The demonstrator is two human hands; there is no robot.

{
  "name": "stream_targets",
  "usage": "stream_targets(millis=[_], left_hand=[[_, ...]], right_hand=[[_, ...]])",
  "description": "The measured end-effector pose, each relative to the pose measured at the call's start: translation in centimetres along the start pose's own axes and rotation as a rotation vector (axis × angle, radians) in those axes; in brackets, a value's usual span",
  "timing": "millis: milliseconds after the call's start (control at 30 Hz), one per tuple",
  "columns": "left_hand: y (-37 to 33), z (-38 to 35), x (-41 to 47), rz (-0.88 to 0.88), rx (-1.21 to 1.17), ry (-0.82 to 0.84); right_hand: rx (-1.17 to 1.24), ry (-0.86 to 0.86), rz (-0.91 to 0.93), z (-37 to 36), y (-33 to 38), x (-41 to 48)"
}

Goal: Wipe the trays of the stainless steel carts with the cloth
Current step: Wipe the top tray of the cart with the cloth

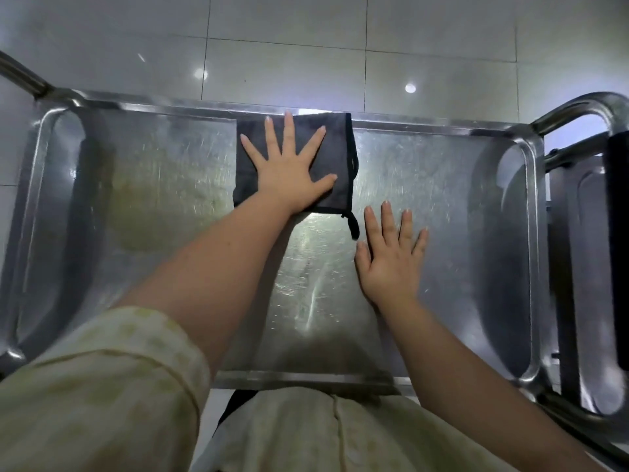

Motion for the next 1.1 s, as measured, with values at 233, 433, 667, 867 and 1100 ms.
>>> stream_targets(millis=[233, 433, 667, 867, 1100], left_hand=[[-0.3, -4.7, -9.5, -0.039, -0.051, -0.075], [-0.6, -10.2, -20.8, -0.182, 0.005, -0.066], [0.5, -3.5, -7.3, -0.03, -0.005, -0.082], [3.4, -0.2, -1.5, -0.03, 0.031, -0.041], [3.0, -4.9, -11.8, -0.007, -0.011, -0.079]], right_hand=[[-0.016, 0.015, -0.013, -0.2, 0.1, 0.0], [-0.023, 0.027, 0.0, -0.1, 0.1, -0.2], [-0.034, 0.035, -0.003, 0.2, 0.1, -0.2], [-0.016, 0.049, -0.014, 0.3, 0.1, 0.0], [-0.073, 0.126, -0.06, 0.8, 0.9, -0.2]])
Point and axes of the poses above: each hand's wrist, its own x-axis towards the middle knuckle, its own z-axis out of the back of the hand, y = z × x, the point moved 2 cm from there along x, towards the middle knuckle, and after that the axes turned 7 degrees about y, right-handed, at the moved point
